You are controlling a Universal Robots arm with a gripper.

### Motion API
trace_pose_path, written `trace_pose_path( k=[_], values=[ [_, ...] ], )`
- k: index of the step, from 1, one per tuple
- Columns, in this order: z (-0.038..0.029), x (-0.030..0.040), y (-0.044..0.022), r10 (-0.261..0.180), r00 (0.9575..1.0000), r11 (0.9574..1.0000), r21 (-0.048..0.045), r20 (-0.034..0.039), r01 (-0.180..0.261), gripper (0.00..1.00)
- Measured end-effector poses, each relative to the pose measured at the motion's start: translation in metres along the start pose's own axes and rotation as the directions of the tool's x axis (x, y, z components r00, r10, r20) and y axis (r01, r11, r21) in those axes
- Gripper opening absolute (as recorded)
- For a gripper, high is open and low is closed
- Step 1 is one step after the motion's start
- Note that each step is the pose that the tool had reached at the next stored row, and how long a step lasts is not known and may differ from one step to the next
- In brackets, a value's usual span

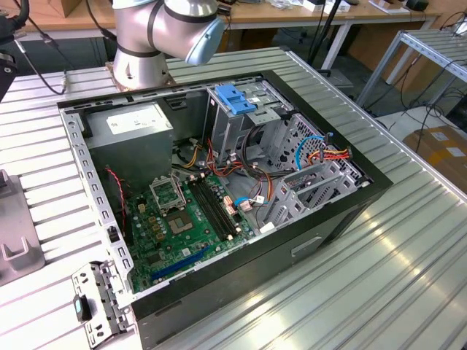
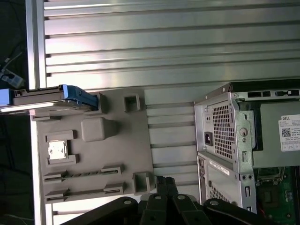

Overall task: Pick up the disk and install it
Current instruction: 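Reach for the disk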

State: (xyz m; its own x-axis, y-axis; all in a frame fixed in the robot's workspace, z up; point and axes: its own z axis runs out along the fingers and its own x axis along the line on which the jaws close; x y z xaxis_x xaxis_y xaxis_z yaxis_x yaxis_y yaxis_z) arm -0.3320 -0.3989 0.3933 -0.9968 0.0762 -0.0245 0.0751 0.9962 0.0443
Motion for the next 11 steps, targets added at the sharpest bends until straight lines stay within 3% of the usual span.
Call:
trace_pose_path(
  k=[9,11],
  values=[
    [-0.0002,0.0075,-0.0006,0.000,1.0000,1.0000,0.0000,0.0000,0.000,0.10],
    [-0.0007,0.0252,-0.0019,0.000,1.0000,1.0000,0.0000,0.0000,0.000,0.10]
  ],
)
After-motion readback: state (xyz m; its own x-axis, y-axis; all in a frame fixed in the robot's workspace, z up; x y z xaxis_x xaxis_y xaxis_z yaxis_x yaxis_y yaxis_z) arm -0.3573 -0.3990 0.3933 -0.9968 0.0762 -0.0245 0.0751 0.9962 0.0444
